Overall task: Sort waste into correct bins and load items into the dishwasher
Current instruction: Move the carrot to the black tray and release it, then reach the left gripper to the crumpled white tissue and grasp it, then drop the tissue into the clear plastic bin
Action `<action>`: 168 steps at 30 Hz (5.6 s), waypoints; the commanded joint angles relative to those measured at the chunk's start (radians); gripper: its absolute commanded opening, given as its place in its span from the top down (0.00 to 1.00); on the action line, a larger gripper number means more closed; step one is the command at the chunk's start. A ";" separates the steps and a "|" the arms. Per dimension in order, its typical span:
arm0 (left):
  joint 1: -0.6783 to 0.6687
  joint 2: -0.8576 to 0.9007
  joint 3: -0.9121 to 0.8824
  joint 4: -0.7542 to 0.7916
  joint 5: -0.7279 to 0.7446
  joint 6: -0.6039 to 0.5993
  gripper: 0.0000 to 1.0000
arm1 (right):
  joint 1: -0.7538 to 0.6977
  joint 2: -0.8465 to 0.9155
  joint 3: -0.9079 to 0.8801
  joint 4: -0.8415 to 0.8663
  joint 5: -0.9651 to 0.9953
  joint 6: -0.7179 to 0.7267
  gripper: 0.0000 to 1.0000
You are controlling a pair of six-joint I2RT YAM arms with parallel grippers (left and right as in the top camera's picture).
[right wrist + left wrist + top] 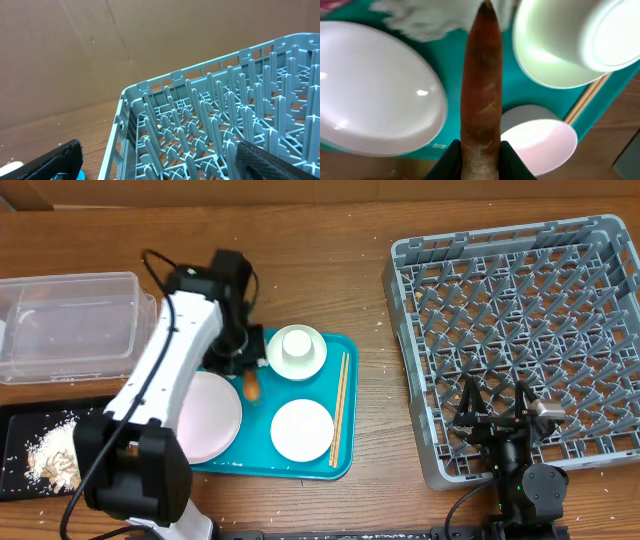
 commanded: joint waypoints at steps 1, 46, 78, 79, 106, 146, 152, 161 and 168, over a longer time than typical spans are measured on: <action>0.103 0.002 0.164 -0.118 -0.191 -0.064 0.96 | -0.003 -0.008 -0.011 0.004 -0.001 0.001 0.00; 1.051 0.142 -0.085 0.134 -0.169 -0.095 0.73 | -0.003 -0.008 -0.011 0.004 -0.001 0.001 0.00; 0.705 -0.076 0.283 0.060 0.209 0.047 0.08 | -0.003 -0.008 -0.011 0.004 -0.001 0.001 0.00; 0.649 -0.070 0.282 0.061 0.209 0.037 0.00 | -0.003 -0.008 -0.011 0.004 -0.001 0.001 0.00; 0.086 0.461 0.278 0.044 -0.085 0.318 0.49 | -0.003 -0.008 -0.011 0.004 -0.001 0.001 0.00; 0.612 0.432 0.947 -0.158 -0.389 -0.060 0.37 | -0.003 -0.008 -0.011 0.004 -0.001 0.001 0.00; 0.593 0.432 0.947 -0.283 0.094 0.075 0.69 | -0.003 -0.008 -0.011 0.004 -0.001 0.001 0.00; 0.304 0.432 0.826 -0.306 -0.057 0.255 0.36 | -0.003 -0.008 -0.011 0.004 -0.001 0.001 0.00; 0.211 0.432 0.533 -0.265 -0.093 0.267 0.33 | -0.003 -0.008 -0.011 0.004 -0.001 0.001 0.00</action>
